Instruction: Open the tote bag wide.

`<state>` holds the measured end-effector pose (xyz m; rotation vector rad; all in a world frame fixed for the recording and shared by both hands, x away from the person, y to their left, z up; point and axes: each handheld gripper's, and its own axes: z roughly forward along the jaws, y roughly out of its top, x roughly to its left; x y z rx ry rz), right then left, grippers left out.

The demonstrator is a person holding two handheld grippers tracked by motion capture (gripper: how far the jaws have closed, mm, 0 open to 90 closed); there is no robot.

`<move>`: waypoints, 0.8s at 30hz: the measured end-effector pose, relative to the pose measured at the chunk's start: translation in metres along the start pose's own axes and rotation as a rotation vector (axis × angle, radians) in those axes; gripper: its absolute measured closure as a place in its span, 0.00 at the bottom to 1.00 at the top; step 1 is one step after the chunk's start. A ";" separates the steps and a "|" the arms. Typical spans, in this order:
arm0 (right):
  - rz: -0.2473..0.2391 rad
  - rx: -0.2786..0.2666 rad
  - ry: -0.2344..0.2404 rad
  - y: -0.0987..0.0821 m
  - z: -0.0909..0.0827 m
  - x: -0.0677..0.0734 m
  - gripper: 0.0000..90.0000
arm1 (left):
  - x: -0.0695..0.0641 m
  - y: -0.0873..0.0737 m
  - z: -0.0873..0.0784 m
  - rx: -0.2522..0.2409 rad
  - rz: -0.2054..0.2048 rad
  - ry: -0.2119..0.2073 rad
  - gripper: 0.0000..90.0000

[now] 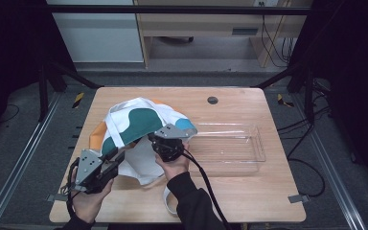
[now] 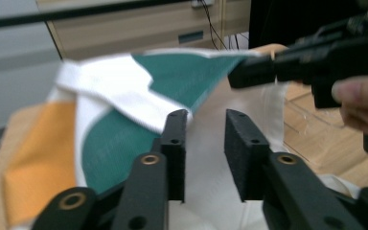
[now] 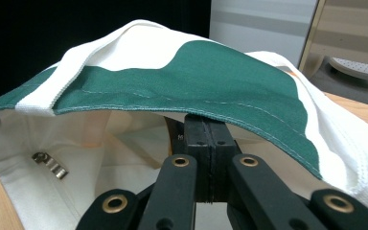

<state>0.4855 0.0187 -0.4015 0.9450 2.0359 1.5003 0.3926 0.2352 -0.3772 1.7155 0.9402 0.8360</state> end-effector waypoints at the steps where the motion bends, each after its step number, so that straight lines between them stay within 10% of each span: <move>1: -0.005 0.002 -0.001 0.000 0.000 0.000 1.00 | 0.002 0.004 0.002 0.000 0.002 0.000 0.68; 17: -0.005 -0.005 0.003 0.004 0.001 0.000 1.00 | 0.010 0.017 0.042 0.082 0.077 -0.044 0.38; 24: -0.014 -0.006 0.013 0.004 0.002 0.000 1.00 | 0.003 0.009 0.052 0.127 0.142 0.013 0.38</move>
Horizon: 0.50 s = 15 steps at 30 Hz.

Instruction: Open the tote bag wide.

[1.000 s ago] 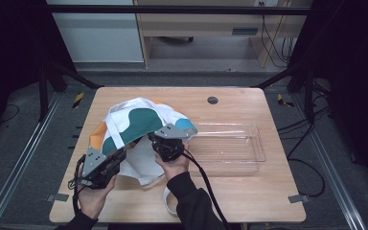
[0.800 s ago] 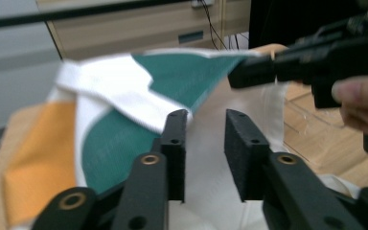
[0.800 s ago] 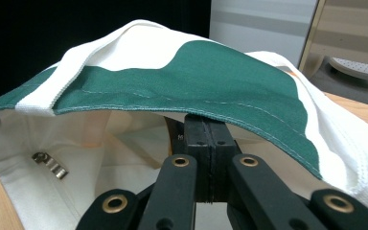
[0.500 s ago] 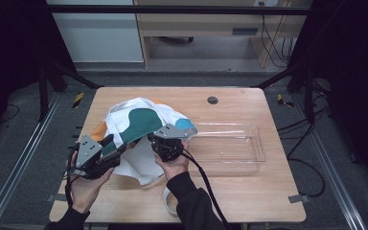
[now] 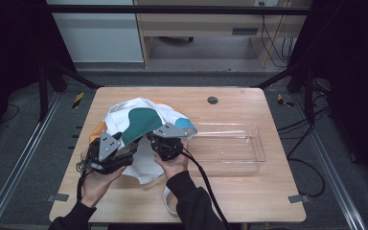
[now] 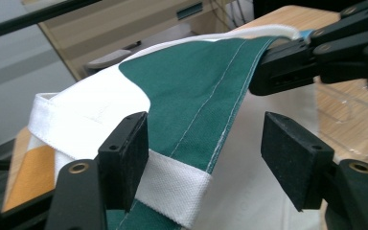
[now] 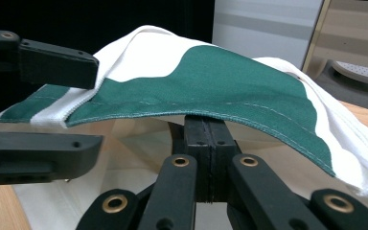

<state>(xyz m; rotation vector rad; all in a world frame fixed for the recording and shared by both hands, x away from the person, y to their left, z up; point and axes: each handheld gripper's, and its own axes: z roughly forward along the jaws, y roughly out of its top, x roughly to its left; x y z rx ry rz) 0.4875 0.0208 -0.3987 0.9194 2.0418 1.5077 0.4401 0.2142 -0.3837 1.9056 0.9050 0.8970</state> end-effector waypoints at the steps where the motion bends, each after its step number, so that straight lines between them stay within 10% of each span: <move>1: 0.001 0.000 0.000 0.000 0.000 0.000 1.00 | 0.000 -0.001 0.002 -0.002 0.007 0.006 0.39; 15: -0.011 -0.002 0.017 0.000 0.001 0.003 1.00 | 0.002 -0.008 0.011 0.055 0.000 0.057 0.59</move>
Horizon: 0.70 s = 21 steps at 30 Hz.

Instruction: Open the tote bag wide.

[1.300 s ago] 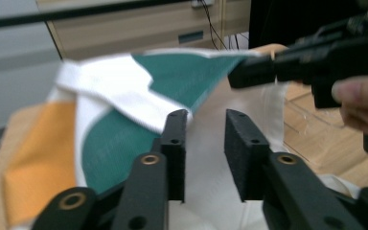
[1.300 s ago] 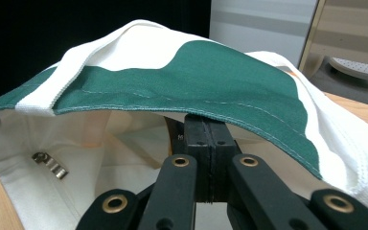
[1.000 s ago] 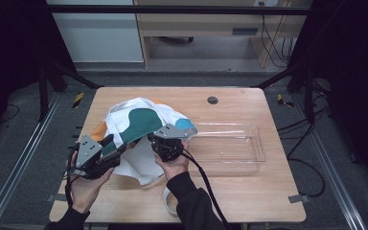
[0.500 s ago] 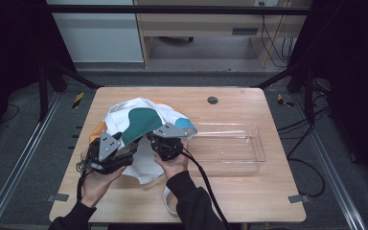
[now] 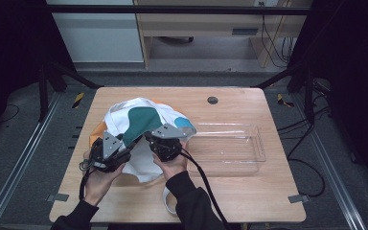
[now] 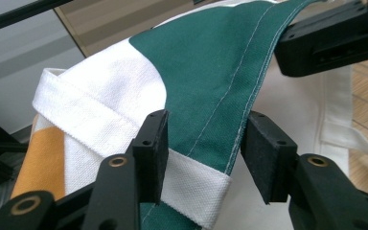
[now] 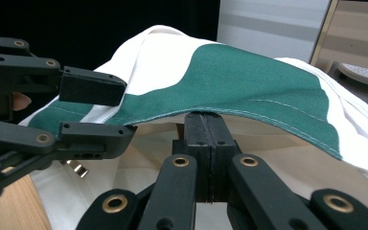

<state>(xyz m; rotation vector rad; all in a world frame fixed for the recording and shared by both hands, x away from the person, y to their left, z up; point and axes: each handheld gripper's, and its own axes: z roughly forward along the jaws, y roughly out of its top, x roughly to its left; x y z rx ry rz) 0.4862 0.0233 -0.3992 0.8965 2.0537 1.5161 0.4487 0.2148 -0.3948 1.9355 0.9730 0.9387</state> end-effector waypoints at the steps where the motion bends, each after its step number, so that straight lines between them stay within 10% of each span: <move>1: -0.001 -0.001 0.001 0.000 0.000 0.000 1.00 | -0.001 0.000 0.000 0.001 0.004 0.004 0.59; 8: -0.007 0.000 0.010 -0.001 0.000 0.001 1.00 | -0.011 0.012 0.009 -0.005 0.026 -0.004 0.57; 21: -0.010 0.002 0.003 -0.001 -0.001 -0.001 1.00 | -0.008 0.010 0.014 0.053 0.037 0.014 0.88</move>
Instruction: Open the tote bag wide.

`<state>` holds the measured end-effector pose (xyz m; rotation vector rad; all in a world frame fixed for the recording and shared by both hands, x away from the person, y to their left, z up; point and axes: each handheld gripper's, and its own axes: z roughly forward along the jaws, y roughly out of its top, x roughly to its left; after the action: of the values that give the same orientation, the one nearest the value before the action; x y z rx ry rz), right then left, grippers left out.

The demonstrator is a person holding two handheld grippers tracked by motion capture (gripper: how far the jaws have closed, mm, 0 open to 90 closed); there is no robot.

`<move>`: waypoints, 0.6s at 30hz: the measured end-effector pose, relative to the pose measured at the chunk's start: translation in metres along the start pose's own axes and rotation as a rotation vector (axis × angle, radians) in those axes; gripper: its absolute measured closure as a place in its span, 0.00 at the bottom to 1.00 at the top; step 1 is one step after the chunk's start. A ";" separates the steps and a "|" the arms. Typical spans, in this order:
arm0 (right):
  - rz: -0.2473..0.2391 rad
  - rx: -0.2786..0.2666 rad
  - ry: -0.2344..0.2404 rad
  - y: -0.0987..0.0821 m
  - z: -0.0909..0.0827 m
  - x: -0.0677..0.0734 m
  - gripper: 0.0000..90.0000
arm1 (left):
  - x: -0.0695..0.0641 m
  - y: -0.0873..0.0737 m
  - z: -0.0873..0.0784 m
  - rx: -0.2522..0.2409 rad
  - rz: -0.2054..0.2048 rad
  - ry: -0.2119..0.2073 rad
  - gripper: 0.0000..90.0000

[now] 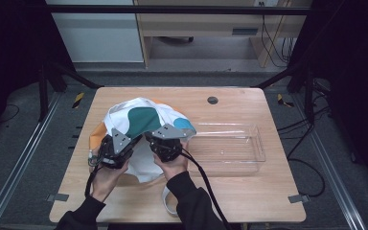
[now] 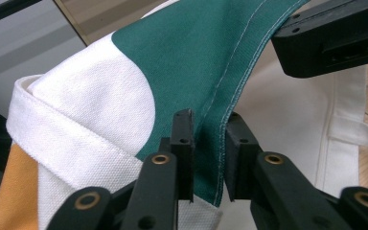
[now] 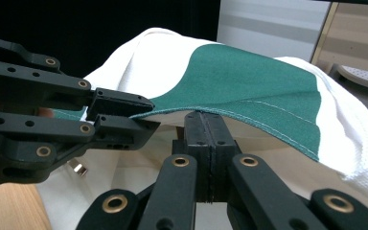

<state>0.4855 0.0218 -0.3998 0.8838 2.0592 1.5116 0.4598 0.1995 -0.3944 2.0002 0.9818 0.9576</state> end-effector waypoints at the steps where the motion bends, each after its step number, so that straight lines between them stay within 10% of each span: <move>1: -0.001 -0.003 -0.002 -0.001 0.000 0.000 1.00 | 0.000 0.000 -0.001 0.010 -0.014 -0.004 0.91; 18: 0.050 0.104 0.012 -0.049 0.000 0.002 1.00 | 0.008 0.001 -0.008 -0.022 -0.051 -0.043 0.97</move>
<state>0.4727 0.0133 -0.4466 0.9736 2.1558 1.4499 0.4574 0.2082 -0.3876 1.9606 0.9902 0.8907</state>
